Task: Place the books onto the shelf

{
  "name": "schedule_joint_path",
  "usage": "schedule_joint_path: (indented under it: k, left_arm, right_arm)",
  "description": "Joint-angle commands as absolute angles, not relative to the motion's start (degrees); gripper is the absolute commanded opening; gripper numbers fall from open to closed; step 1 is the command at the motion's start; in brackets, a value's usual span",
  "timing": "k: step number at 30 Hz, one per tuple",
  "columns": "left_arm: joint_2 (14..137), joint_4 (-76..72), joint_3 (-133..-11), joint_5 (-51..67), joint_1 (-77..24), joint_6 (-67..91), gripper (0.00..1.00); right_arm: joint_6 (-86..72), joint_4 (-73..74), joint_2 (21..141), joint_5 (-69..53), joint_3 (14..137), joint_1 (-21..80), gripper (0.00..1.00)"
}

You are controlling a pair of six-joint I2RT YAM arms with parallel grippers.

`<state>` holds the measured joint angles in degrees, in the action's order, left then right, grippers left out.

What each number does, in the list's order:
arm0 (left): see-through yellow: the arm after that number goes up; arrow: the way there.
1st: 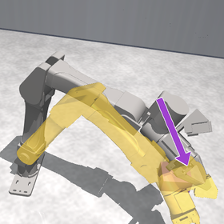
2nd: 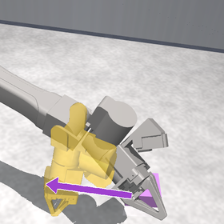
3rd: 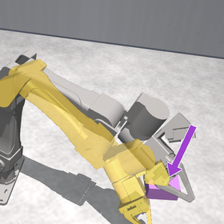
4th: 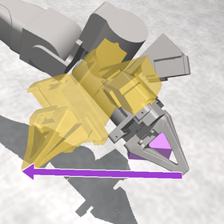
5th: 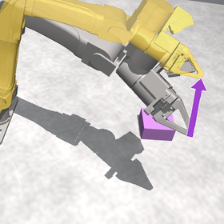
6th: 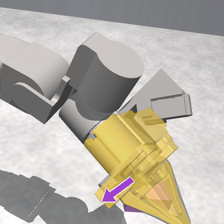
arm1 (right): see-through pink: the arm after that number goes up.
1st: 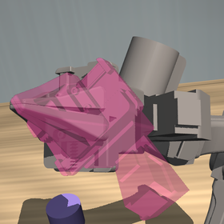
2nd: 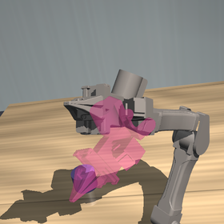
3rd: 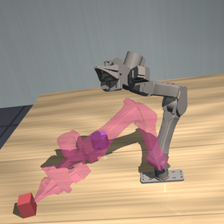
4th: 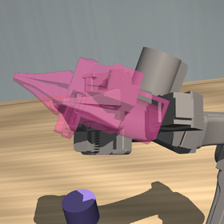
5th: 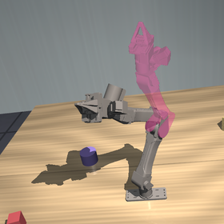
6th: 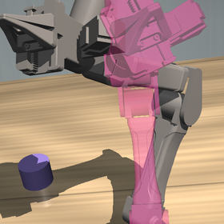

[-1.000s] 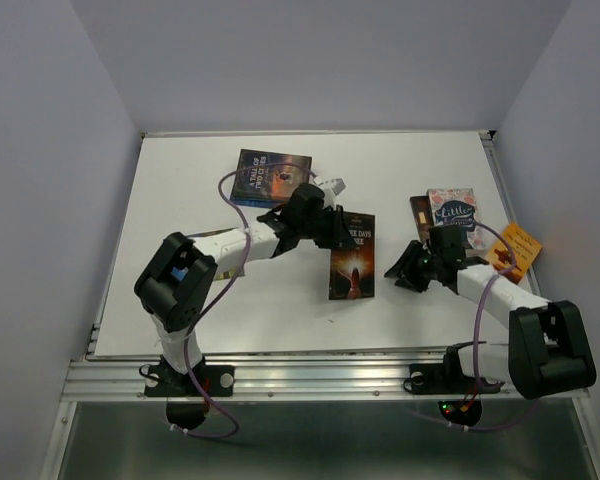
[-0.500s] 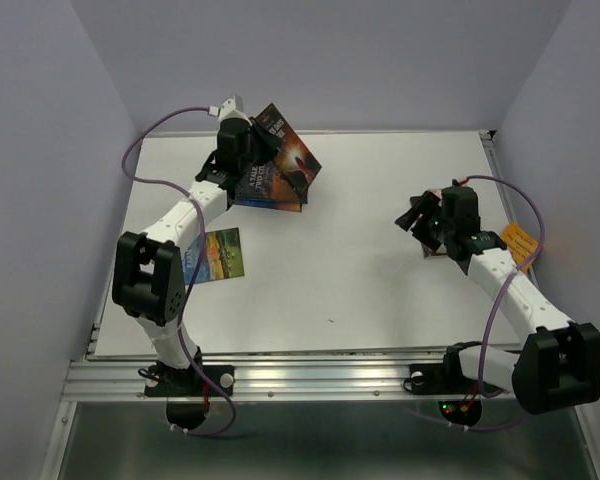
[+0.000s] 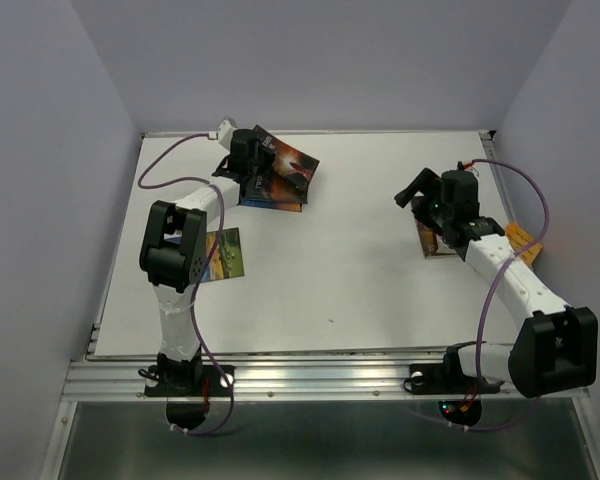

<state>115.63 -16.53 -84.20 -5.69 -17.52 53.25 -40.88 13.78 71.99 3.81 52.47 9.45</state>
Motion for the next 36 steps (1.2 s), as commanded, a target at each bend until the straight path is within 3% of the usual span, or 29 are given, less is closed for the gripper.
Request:
schedule_joint_path:
  k: [1,7,9,10,12,14,23,28,36]
  left_arm:
    - [112.9,-23.0,-83.4,-10.2,-17.6,57.0,0.00]
    - [111.8,-19.3,-77.2,-14.9,-17.7,64.8,0.14]
    - [111.1,-18.8,-74.8,-16.3,-17.7,67.8,0.27]
    - [110.7,-18.5,-74.4,-16.4,-17.8,67.9,0.38]
    - [110.2,-16.7,-74.7,-16.8,-17.8,67.5,0.84]
    - [108.8,-13.6,-75.1,-17.9,-18.5,66.9,0.99]
    - [98.1,-1.7,-72.7,-19.8,-19.6,61.7,0.99]
    - [92.2,7.5,-69.1,-25.9,-19.6,61.4,0.99]
    - [89.7,14.7,-71.9,-28.7,-18.1,58.8,0.99]
  right_arm:
    - [-40.7,10.8,72.0,6.1,55.1,9.3,1.00]
    - [-40.8,10.8,72.7,5.3,54.8,9.3,1.00]
    - [-40.8,10.8,72.9,4.7,54.8,9.3,1.00]
    - [-40.7,10.7,73.0,4.5,54.7,9.3,1.00]
    - [-40.8,10.8,73.2,4.4,54.5,9.3,1.00]
    - [-40.7,10.8,73.9,3.2,54.6,9.3,1.00]
    - [-30.8,8.9,83.7,-10.3,59.7,9.9,1.00]
    - [-26.7,10.0,92.5,-8.8,66.2,13.8,1.00]
    - [-17.5,16.3,114.5,-0.4,93.7,18.8,1.00]
